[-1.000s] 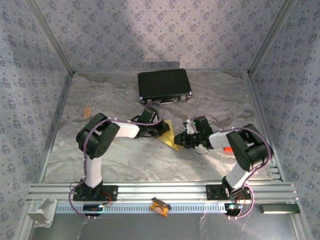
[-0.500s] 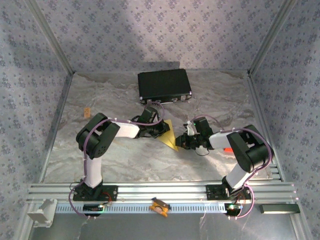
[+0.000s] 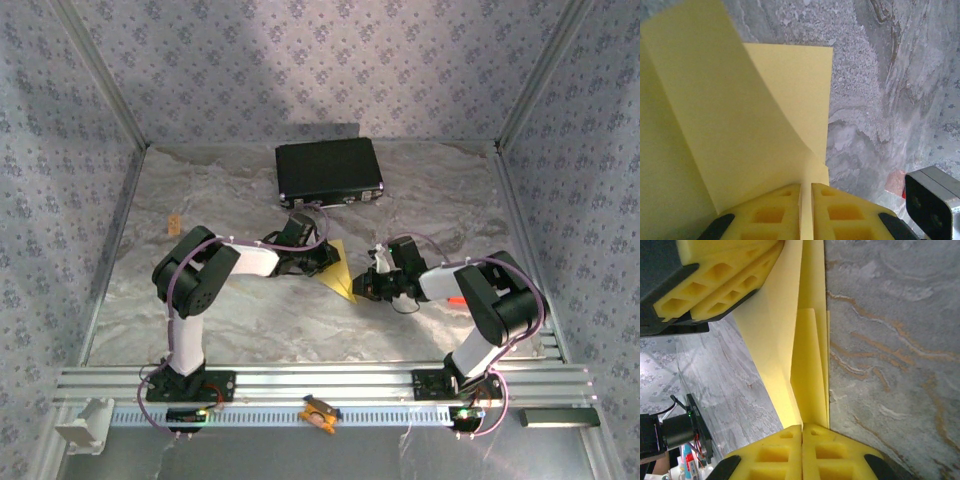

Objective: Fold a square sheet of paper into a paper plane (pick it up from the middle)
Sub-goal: Fourth fold the wing at the center of the table.

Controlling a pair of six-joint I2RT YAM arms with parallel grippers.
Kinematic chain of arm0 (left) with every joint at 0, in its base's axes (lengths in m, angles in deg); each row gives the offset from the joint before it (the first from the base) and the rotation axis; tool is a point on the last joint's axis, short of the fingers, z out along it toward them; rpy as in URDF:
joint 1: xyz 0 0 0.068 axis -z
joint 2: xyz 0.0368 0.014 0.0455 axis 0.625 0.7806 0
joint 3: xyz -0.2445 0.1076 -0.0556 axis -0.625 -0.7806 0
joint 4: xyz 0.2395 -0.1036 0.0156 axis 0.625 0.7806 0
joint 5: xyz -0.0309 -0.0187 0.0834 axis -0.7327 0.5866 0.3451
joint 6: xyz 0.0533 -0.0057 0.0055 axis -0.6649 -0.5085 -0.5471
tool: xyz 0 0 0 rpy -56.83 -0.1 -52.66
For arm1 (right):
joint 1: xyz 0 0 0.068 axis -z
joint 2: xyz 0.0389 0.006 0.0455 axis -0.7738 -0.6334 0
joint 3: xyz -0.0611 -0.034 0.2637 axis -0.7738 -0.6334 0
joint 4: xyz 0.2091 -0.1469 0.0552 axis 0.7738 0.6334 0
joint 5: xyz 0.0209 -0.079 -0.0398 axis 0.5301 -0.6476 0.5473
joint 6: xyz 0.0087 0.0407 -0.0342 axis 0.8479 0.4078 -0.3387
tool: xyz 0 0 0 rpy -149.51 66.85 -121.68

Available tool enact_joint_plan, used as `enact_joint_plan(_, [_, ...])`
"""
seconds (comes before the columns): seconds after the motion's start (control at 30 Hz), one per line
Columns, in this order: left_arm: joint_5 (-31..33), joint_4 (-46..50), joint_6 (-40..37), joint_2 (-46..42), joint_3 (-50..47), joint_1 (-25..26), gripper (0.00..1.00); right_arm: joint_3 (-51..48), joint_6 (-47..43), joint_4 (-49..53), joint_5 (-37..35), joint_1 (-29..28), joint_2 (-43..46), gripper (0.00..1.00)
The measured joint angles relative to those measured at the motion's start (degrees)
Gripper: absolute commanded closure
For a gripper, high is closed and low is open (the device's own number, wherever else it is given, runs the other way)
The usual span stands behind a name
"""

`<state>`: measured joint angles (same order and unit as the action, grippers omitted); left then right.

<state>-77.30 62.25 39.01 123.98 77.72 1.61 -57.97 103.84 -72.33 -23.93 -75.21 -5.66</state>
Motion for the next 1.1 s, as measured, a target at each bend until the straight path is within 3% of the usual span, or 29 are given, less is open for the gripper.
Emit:
enact_joint_plan(0.07, [-0.02,0.0,0.0,0.02,0.0,0.0,0.87,-0.22,0.44,-0.33,0.04,0.02,0.09,0.85])
enact_joint_plan(0.27, [-0.15,0.0,0.0,0.04,0.0,0.0,0.87,-1.36,0.98,0.0,-0.07,0.0,1.84,0.83])
enact_joint_plan(0.53, [-0.2,0.0,0.0,0.04,0.0,0.0,0.87,-2.1,1.18,0.2,-0.76,0.0,2.12,0.92])
enact_joint_plan(0.83, [-0.2,0.0,0.02,0.04,0.0,0.0,0.87,-2.97,1.97,0.9,-0.87,-0.07,3.78,0.84])
enact_joint_plan(1.1, [-0.22,0.0,0.02,0.04,0.0,0.02,0.87,-3.58,2.08,2.16,-1.53,-0.13,4.46,0.94])
